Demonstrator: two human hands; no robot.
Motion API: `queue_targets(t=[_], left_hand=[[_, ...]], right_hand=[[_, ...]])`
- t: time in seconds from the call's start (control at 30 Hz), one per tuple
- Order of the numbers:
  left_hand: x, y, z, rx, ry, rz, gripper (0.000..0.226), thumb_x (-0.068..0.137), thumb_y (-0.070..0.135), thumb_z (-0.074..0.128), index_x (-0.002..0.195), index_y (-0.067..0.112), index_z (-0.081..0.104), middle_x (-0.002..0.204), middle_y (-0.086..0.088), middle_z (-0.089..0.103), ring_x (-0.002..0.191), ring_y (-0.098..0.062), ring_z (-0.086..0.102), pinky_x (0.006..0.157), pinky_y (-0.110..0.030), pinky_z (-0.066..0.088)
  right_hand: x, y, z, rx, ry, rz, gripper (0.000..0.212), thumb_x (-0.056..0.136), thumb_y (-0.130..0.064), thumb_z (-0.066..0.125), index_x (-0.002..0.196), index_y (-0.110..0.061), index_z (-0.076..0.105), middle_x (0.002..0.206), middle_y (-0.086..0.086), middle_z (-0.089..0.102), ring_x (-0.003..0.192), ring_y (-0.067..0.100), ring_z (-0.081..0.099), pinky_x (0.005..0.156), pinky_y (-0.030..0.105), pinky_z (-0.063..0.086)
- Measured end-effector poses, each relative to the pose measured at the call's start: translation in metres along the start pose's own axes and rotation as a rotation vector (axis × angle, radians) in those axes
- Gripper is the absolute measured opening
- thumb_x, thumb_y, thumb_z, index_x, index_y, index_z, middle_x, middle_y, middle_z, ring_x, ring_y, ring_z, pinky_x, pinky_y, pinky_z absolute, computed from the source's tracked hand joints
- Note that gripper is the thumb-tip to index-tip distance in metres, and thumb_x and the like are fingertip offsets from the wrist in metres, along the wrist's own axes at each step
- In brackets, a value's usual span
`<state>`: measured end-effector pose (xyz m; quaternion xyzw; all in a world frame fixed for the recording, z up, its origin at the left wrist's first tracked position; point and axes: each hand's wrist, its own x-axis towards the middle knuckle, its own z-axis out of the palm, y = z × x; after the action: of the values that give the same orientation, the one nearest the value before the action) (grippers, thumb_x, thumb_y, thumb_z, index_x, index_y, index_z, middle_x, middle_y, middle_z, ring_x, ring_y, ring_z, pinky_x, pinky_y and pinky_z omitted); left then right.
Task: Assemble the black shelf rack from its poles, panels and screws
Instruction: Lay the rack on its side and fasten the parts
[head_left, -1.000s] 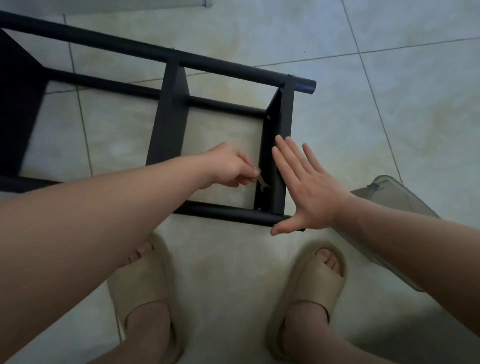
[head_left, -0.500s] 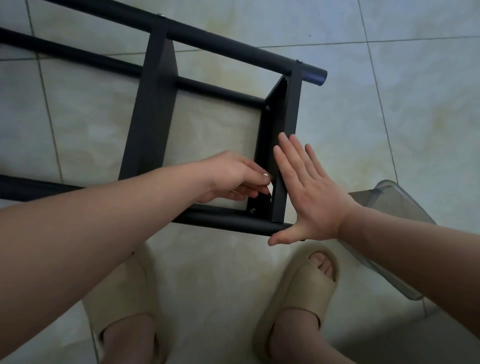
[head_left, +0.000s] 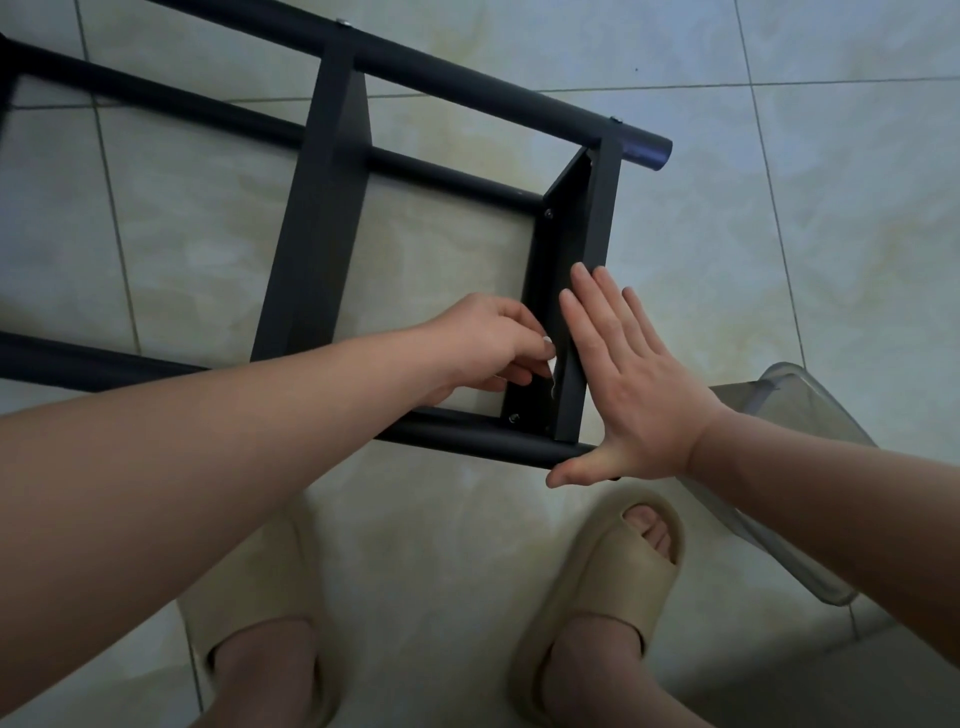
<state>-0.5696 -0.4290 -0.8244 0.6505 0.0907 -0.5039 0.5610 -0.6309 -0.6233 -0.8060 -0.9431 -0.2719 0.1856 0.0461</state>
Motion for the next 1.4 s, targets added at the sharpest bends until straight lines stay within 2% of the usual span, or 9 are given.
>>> queue_targets(t=[0.27,0.47,0.6,0.97,1.27,1.4], left_hand=[[0.002,0.003,-0.004,-0.044,-0.071,-0.115,0.003,0.093,0.027,0.067,0.096,0.025,0.066,0.081,0.006,0.077,0.078,-0.011,0.068,0.076,-0.031,0.048],[0.001,0.002,-0.003,-0.016,-0.105,-0.131,0.002,0.095,0.025,0.064,0.093,0.024,0.065,0.08,0.006,0.077,0.076,-0.01,0.068,0.079,-0.031,0.048],[0.002,0.004,-0.006,0.034,-0.144,-0.139,0.007,0.095,0.023,0.061,0.09,0.021,0.065,0.082,0.004,0.078,0.082,-0.011,0.069,0.076,-0.03,0.048],[0.002,0.006,-0.007,0.22,-0.193,-0.011,0.014,0.099,0.018,0.057,0.087,0.02,0.062,0.082,0.003,0.078,0.078,-0.01,0.068,0.078,-0.029,0.048],[0.0,0.01,-0.016,0.347,-0.251,0.009,0.018,0.1,0.013,0.054,0.085,0.02,0.061,0.087,0.001,0.078,0.084,-0.013,0.066,0.085,-0.034,0.048],[-0.003,0.013,-0.021,0.429,-0.288,0.025,0.02,0.1,0.01,0.053,0.085,0.019,0.062,0.086,0.003,0.076,0.083,-0.01,0.065,0.083,-0.032,0.047]], right_hand=[[0.0,0.0,0.0,0.008,-0.002,0.0,0.141,0.067,-0.1,0.036,0.16,-0.002,-0.003,0.168,0.02,-0.009,0.156,0.038,-0.01,0.124,0.062,0.009],[0.0,-0.001,-0.001,0.008,-0.001,0.003,0.142,0.066,-0.099,0.038,0.159,-0.001,-0.003,0.167,0.019,-0.01,0.156,0.038,-0.01,0.124,0.061,0.009],[0.0,0.0,-0.001,0.007,-0.01,0.005,0.142,0.066,-0.1,0.036,0.159,-0.001,-0.005,0.167,0.019,-0.011,0.155,0.039,-0.01,0.124,0.062,0.01],[0.0,0.0,-0.001,0.012,-0.015,0.002,0.141,0.067,-0.101,0.032,0.159,-0.001,-0.003,0.167,0.019,-0.01,0.155,0.038,-0.011,0.124,0.062,0.009],[0.001,-0.001,-0.001,0.01,-0.014,0.002,0.142,0.066,-0.1,0.036,0.159,0.0,-0.003,0.167,0.02,-0.01,0.155,0.038,-0.012,0.124,0.062,0.009],[0.001,-0.001,0.0,0.009,-0.012,0.005,0.143,0.066,-0.1,0.037,0.159,-0.001,-0.004,0.168,0.02,-0.01,0.156,0.038,-0.012,0.124,0.062,0.009]])
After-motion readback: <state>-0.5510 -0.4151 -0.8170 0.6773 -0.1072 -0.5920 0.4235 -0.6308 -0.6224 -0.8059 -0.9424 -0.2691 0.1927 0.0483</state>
